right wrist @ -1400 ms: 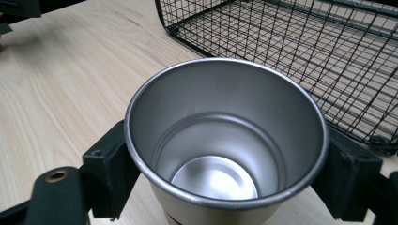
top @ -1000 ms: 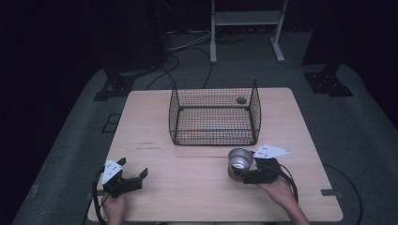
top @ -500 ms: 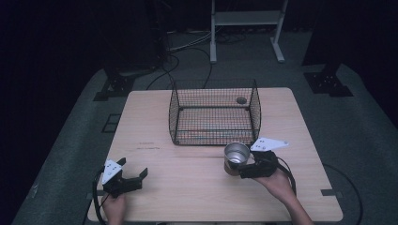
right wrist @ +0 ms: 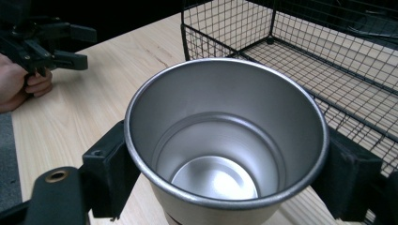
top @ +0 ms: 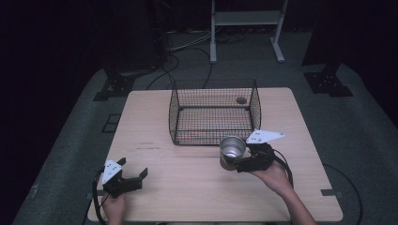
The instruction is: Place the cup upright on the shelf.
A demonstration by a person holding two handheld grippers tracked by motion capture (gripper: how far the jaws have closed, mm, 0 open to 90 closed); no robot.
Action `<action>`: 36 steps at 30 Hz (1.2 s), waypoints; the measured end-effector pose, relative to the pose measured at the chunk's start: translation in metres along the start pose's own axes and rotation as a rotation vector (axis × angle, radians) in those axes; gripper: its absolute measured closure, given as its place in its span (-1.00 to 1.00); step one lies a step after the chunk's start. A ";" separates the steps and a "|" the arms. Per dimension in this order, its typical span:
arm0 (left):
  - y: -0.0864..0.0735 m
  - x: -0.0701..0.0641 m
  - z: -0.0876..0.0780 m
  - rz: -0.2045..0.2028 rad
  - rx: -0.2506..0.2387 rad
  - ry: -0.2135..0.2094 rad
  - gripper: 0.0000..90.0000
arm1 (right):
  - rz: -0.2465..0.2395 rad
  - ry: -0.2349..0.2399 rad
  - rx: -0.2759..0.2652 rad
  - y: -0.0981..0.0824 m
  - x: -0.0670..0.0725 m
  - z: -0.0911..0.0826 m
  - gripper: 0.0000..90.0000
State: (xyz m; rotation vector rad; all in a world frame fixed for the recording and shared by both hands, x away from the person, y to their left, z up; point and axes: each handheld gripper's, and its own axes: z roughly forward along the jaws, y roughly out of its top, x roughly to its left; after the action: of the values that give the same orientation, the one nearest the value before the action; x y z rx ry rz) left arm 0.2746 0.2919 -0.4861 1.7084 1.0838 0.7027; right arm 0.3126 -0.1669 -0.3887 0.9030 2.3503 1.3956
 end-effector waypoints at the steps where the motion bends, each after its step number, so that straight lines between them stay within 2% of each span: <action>1: 0.000 0.000 0.000 0.001 0.001 0.001 -1.00 | -0.005 -0.002 -0.001 0.004 0.000 0.000 -0.60; 10: 0.000 0.000 0.000 0.000 -0.002 0.001 -1.00 | -0.010 0.003 -0.016 0.022 -0.002 -0.001 -0.60; 22: 0.000 0.000 0.000 0.000 0.001 0.001 -1.00 | -0.017 0.004 -0.007 0.040 -0.004 0.001 -0.60; 36: 0.000 0.001 0.000 -0.004 -0.002 -0.001 -1.00 | -0.045 -0.001 0.005 0.070 -0.011 0.006 -0.60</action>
State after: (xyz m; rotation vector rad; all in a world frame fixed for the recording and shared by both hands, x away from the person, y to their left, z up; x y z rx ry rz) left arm 0.2747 0.2924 -0.4861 1.7041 1.0849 0.7009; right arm 0.3502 -0.1453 -0.3322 0.8461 2.3589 1.3721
